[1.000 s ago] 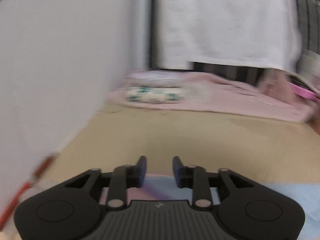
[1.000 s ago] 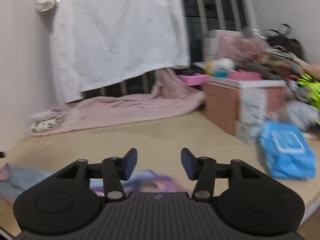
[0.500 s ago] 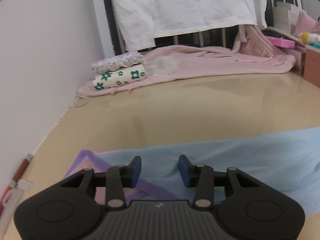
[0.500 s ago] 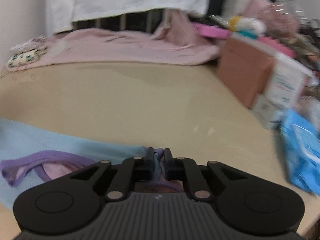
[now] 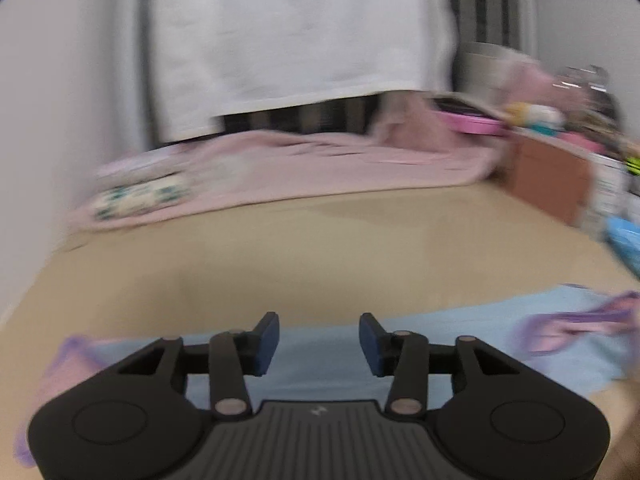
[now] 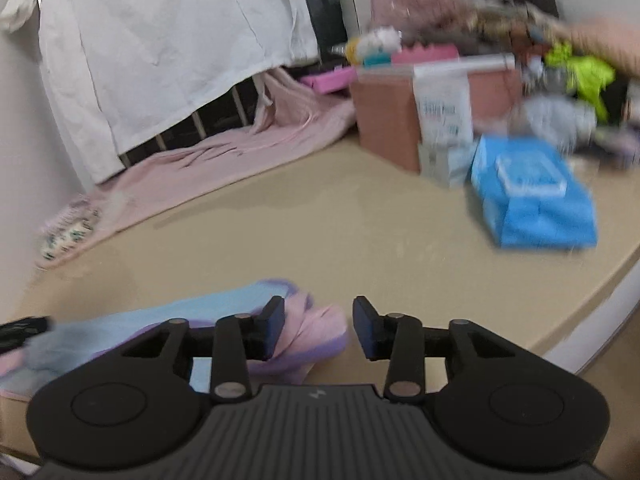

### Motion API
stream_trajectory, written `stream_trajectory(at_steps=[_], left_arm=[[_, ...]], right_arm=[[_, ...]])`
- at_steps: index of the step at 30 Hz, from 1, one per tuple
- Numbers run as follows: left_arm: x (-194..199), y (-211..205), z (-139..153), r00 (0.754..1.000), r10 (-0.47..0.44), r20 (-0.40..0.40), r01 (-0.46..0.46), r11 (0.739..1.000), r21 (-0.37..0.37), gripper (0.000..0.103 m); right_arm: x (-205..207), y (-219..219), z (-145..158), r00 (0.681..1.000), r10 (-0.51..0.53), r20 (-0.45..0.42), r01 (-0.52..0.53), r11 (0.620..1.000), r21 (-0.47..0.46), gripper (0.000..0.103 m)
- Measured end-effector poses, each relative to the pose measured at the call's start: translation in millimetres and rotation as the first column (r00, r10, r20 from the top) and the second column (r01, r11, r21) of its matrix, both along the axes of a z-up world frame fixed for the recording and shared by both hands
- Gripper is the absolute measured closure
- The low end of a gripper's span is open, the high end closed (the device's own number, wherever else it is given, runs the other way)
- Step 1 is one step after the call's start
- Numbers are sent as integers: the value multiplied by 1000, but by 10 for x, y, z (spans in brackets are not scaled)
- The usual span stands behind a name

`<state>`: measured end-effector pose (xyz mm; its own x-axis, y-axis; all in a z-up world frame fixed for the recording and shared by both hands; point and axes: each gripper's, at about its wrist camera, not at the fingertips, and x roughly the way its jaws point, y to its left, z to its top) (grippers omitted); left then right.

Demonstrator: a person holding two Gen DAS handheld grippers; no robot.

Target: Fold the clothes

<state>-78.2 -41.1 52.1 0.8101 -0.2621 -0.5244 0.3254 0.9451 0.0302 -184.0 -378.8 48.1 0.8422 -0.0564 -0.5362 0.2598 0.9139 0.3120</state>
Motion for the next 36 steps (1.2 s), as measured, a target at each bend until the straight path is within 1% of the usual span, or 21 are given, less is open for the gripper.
stream_trajectory(at_steps=[2, 3, 4, 6, 8, 11, 14, 18, 21, 22, 23, 24, 25, 26, 27, 28, 31, 32, 34, 35, 36], left_arm=[[-25, -258, -50, 996, -91, -6, 91, 996, 11, 58], [-44, -363, -87, 991, -131, -5, 131, 991, 19, 58], [-64, -469, -125, 985, -171, -4, 171, 985, 27, 58], [-110, -636, -212, 974, -226, -17, 226, 973, 48, 58], [-142, -719, -276, 969, -246, -28, 247, 967, 63, 58], [-159, -803, -344, 964, -264, -40, 266, 960, 84, 58], [-102, -805, -316, 963, -264, -58, 268, 961, 70, 58], [-133, -792, -334, 953, -294, -71, 299, 951, 76, 57], [-162, -784, -353, 945, -318, -79, 324, 942, 84, 57], [-171, -781, -359, 942, -326, -81, 332, 939, 86, 57], [-173, -776, -367, 941, -327, -82, 333, 939, 79, 58], [-168, -769, -366, 941, -326, -87, 332, 941, 68, 59], [-161, -761, -361, 941, -326, -93, 332, 942, 58, 66], [-155, -754, -356, 940, -325, -100, 331, 942, 47, 70], [-155, -749, -356, 941, -324, -100, 329, 943, 45, 71], [-160, -745, -359, 942, -321, -96, 327, 944, 47, 71], [-173, -734, -369, 946, -314, -83, 319, 946, 53, 71], [-177, -730, -372, 947, -311, -79, 316, 947, 55, 71], [-175, -716, -377, 948, -309, -78, 313, 948, 48, 70], [-172, -708, -380, 948, -309, -78, 313, 949, 44, 69], [-171, -702, -379, 948, -309, -79, 312, 949, 41, 69]], right_arm=[[-22, 6, -36, 999, 40, 8, -40, 998, 40, 65], [7, 33, -60, 997, 73, 6, -73, 997, 10, 65], [39, 75, -84, 994, 109, -1, -109, 994, -33, 65], [109, 225, -126, 981, 193, -25, -194, 963, -189, 63], [159, 384, -136, 963, 263, -57, -267, 908, -323, 61], [231, 558, -139, 903, 420, -91, -410, 779, -474, 49], [461, 598, -173, 858, 465, -221, -507, 694, -511, 51], [557, 472, -55, 795, 527, -301, -603, 628, -492, 52], [597, 331, 3, 730, 579, -362, -681, 576, -452, 53], [622, 302, 7, 707, 592, -387, -706, 559, -434, 57], [652, 284, 8, 685, 602, -411, -728, 543, -419, 74], [682, 304, 9, 675, 600, -430, -738, 524, -426, 94], [691, 355, 28, 680, 587, -439, -731, 496, -469, 98], [699, 407, 47, 685, 574, -448, -724, 465, -510, 98], [690, 464, 81, 696, 563, -446, -708, 431, -560, 98], [628, 541, 153, 718, 555, -420, -670, 386, -634, 98], [340, 775, 123, 755, 523, -395, -566, 218, -795, 98], [240, 844, 46, 766, 508, -394, -530, 152, -835, 98], [47, 953, -330, 793, 448, -414, -454, -20, -891, 98], [-36, 995, -502, 802, 423, -422, -425, -92, -901, 98], [-82, 1004, -634, 800, 411, -437, -427, -122, -896, 98]])
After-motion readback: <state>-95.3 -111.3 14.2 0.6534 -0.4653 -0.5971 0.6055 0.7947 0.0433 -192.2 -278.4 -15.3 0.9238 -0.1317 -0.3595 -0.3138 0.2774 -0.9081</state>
